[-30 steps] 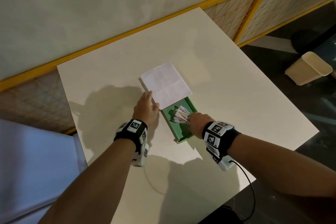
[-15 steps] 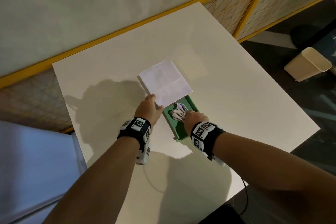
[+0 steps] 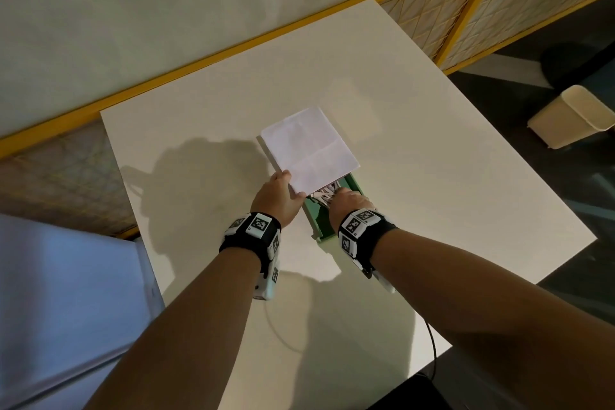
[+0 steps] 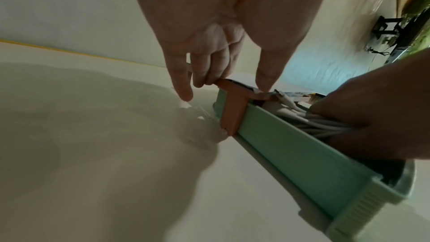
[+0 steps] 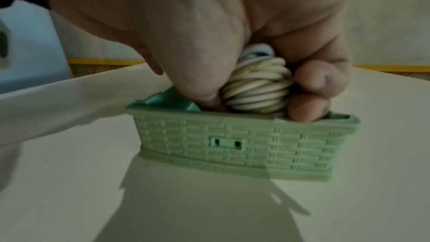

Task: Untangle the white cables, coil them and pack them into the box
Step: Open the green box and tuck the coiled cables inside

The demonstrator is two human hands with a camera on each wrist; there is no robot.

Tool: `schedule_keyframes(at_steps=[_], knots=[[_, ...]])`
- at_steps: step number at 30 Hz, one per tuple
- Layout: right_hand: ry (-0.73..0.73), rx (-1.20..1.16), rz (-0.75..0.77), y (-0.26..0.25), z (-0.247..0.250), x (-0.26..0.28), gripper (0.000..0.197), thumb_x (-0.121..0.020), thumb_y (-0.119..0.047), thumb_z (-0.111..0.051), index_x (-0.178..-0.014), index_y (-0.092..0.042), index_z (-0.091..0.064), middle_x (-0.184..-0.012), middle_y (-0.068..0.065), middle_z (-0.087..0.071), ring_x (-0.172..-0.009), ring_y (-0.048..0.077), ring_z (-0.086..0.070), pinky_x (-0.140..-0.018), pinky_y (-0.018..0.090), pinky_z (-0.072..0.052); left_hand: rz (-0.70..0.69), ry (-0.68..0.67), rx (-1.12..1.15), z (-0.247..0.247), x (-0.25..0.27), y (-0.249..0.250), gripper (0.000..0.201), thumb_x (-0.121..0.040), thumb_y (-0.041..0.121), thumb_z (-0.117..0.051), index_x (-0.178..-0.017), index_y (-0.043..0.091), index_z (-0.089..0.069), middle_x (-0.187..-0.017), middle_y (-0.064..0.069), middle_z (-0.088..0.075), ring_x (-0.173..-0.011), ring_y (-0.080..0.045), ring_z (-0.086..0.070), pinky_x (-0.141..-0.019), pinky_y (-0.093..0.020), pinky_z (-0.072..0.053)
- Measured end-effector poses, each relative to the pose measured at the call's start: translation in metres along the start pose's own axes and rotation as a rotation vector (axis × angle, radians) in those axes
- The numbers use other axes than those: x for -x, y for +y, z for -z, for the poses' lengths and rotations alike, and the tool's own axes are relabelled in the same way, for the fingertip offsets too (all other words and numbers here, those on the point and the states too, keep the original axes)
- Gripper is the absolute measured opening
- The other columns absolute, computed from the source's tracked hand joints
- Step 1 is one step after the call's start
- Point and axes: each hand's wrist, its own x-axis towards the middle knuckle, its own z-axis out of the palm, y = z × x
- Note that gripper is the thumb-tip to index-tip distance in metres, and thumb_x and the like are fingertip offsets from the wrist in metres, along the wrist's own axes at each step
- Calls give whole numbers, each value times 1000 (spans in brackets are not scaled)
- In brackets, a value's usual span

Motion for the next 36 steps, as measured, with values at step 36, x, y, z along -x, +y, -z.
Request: schedule_keyframes(at_steps=[36], knots=[[103,-331,532,61,-8,10,57,-96,-28,-39,-147,-14,-17,-152,16,-22,-128,44,-38,-105,50,-36,-6,110,-242,-16,-2,5,64,-85,58,-51,-125,7,-47,-122,-11,-60,-116,-28,-53,-90,-44,-41]])
